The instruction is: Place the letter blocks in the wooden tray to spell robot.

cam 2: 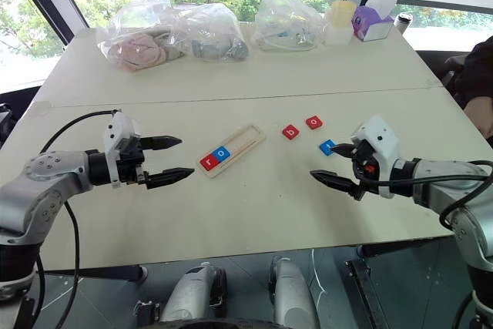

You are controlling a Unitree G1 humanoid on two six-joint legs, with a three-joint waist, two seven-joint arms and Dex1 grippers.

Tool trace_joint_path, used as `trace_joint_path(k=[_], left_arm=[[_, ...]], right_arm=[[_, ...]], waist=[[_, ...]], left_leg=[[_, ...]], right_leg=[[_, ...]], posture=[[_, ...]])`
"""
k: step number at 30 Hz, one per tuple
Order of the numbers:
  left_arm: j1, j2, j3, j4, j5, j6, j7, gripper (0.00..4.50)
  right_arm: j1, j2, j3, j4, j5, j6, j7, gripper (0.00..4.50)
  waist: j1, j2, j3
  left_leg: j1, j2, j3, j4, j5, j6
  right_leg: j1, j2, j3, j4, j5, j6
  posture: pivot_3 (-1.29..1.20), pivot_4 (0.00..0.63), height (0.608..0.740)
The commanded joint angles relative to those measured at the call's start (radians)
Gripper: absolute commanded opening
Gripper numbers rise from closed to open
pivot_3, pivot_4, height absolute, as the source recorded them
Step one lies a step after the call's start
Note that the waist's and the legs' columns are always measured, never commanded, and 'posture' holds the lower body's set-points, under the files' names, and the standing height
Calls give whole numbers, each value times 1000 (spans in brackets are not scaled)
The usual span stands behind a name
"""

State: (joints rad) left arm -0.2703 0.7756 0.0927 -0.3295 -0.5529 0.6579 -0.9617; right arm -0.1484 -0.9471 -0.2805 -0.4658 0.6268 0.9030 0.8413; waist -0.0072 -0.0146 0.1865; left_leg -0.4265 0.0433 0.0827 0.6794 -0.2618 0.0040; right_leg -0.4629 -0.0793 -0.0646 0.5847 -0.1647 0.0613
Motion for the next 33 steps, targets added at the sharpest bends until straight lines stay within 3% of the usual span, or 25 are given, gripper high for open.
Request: trace_joint_path(k=[1,29,33], left_arm=[[-7,6,20,-17,-8,-21,0,4500],[-13,10,-3,-42,12,-8,88,4500],[-44,-84,-129,-52,137,-40,210,4500]], right_arm=[[-21,-21,-8,0,-4,-25,9,4075],[-30,54,18,-114,45,27,-115,4075],[-38,99,48,-127,48,28,-155,4075]], waist=[[1,0,0],[21,0,0],[23,0,0]], left_leg=[[0,0,0,0,0,0],[1,0,0,3,0,0],[1,-1,-1,4,0,0]], right_leg=[[0,0,0,0,0,0],[0,0,0,5,0,0],[1,-1,0,7,0,0]], posture=[[0,150,740],[0,150,740],[0,150,740]])
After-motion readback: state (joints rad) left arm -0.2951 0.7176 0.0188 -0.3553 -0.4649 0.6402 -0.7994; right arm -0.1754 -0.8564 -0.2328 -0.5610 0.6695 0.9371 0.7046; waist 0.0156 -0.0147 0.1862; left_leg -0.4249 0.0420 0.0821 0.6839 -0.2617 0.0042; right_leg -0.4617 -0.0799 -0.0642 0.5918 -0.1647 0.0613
